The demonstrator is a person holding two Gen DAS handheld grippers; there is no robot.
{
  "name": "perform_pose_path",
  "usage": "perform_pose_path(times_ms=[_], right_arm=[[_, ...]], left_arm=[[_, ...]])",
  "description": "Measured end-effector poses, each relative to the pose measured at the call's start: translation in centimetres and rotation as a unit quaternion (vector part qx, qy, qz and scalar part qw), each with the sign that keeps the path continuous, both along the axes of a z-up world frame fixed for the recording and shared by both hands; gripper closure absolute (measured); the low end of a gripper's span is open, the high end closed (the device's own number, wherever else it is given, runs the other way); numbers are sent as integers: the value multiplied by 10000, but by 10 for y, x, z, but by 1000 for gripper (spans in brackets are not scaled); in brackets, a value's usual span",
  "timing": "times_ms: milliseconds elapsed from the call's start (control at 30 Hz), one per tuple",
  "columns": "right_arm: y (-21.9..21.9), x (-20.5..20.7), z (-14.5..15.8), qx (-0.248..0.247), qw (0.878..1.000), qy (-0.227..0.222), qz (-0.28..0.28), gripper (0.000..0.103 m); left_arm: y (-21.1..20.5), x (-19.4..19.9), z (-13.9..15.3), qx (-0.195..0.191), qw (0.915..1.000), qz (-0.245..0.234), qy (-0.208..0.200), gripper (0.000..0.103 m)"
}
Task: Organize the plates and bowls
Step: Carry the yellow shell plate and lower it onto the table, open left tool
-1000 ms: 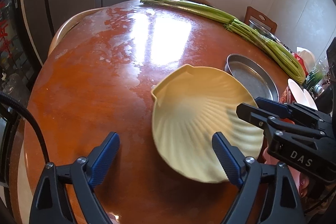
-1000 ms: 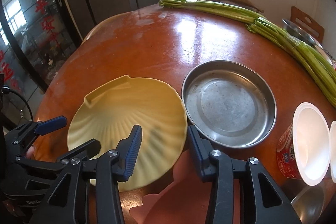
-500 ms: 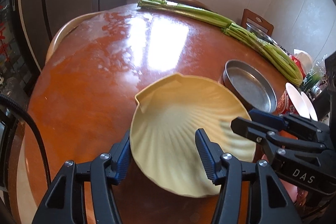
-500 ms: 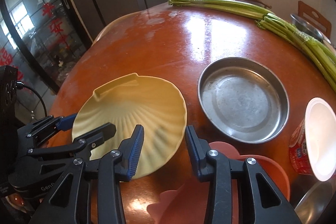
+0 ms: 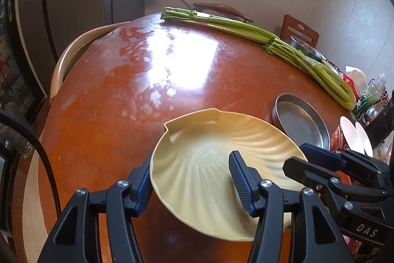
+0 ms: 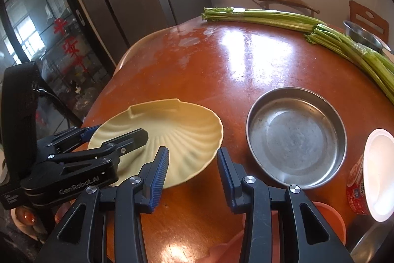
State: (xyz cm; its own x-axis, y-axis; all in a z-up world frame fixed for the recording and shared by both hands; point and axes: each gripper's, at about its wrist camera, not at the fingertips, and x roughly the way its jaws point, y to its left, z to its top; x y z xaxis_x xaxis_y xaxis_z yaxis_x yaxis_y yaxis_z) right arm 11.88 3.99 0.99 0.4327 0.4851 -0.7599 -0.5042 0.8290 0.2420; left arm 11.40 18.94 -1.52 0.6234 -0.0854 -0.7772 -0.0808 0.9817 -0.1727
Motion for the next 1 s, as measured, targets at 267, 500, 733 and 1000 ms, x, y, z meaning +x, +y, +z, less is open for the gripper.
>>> perform_pose_path(times_ms=[267,500,733,1000], right_arm=[[4,8,-8,-18,9999,137,-77,61],[6,11,-12,-69,9998,168,-113,61],[8,10,-21,-103,9995,284,-50,61],[8,10,-20,-125,9995,290,-46,61]], left_arm=[[5,22,-7,33,9998,-161,88,45],[5,34,-18,49,9996,-193,196,45],[4,42,-26,180,9994,-172,249,45],[4,43,-26,188,9994,-177,245,45]])
